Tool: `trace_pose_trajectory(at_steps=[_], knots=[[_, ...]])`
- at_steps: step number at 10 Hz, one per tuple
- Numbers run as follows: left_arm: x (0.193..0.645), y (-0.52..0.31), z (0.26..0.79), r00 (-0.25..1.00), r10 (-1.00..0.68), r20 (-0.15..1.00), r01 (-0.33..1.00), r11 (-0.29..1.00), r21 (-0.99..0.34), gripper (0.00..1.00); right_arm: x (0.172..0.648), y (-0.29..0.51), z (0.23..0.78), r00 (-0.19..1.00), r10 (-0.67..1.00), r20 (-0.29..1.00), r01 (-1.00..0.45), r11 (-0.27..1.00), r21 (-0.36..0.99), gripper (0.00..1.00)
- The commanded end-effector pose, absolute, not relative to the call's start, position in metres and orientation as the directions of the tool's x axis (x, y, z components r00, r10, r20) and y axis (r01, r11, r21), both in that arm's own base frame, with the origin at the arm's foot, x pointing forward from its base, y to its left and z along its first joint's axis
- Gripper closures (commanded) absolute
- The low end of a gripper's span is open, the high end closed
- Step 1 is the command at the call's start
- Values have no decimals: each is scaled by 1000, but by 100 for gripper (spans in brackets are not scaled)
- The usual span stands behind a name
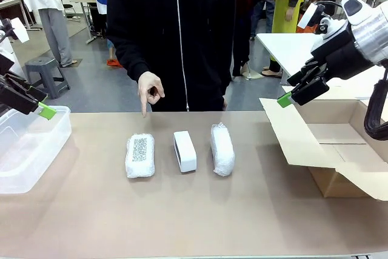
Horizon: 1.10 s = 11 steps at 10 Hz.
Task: Separate and place wrapped and unwrapped clocks.
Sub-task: Pick up the Digital clock indicated by the person.
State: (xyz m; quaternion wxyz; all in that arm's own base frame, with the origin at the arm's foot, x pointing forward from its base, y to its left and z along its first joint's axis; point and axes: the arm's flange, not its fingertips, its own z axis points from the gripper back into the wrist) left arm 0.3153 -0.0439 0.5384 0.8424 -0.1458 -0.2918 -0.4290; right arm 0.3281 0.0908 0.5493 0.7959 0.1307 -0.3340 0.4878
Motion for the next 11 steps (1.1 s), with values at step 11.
trace_pose_trajectory(at_steps=[11], knots=[[316, -43, 539, 453, -636, 625, 813, 582, 3, 0, 335, 273, 618, 742, 401, 537, -614, 728, 305, 0]])
